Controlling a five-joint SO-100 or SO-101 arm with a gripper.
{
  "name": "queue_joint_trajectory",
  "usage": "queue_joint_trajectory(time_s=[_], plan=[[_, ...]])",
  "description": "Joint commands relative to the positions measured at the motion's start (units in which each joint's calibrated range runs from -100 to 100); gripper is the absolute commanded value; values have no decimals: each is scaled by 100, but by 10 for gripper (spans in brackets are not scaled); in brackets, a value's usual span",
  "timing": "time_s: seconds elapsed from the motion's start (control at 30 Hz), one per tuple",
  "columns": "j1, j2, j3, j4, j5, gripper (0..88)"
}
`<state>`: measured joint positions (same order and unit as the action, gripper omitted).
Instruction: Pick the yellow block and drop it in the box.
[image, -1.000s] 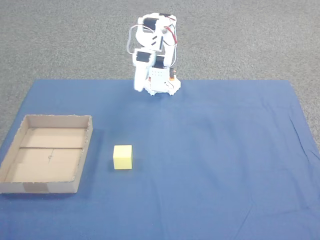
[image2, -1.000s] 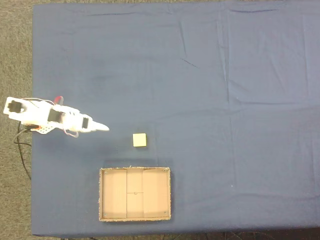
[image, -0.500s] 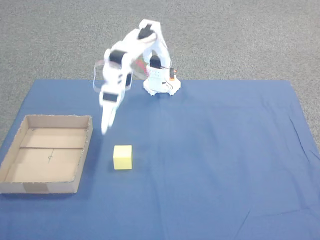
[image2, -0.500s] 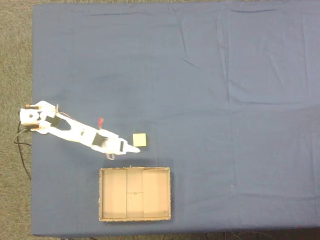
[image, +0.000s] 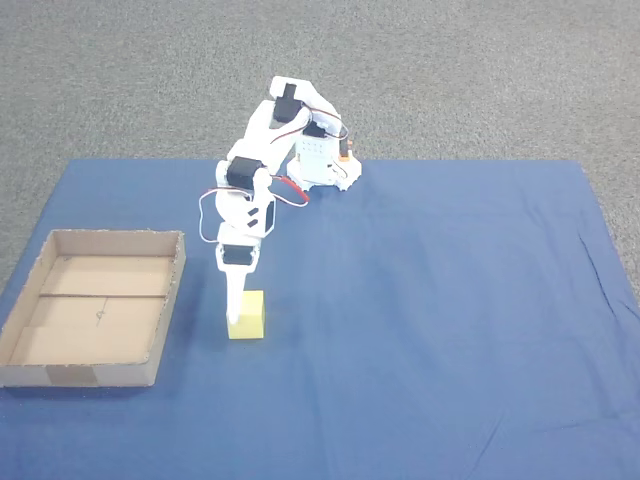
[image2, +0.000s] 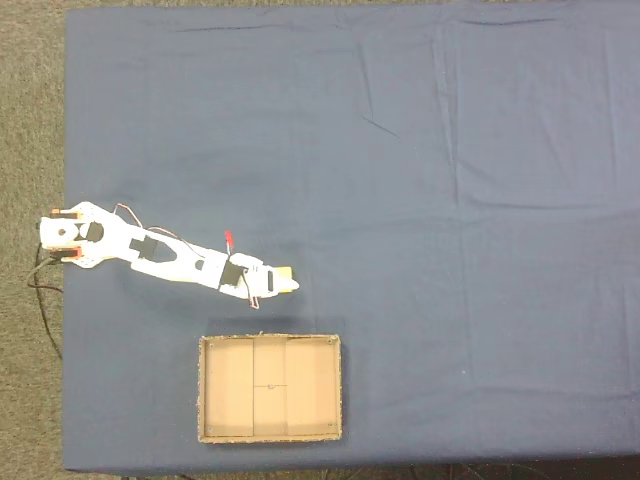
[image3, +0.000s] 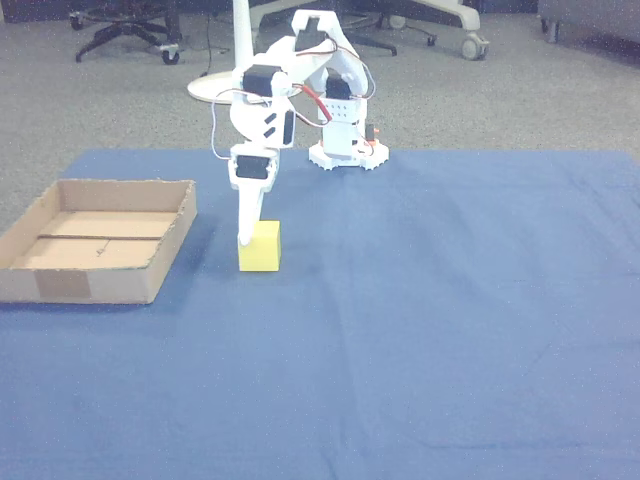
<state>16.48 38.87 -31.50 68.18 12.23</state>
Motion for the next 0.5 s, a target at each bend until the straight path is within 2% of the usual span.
queue_joint_trajectory(time_s=[0.0,0.13,0.3,0.47], plan=[[-64,26,-217,-51,29,270],[-87,211,-316,-109,39,194],[-56,-42,-153,-109,54,180],[157,-2127,1123,-233,44,179]])
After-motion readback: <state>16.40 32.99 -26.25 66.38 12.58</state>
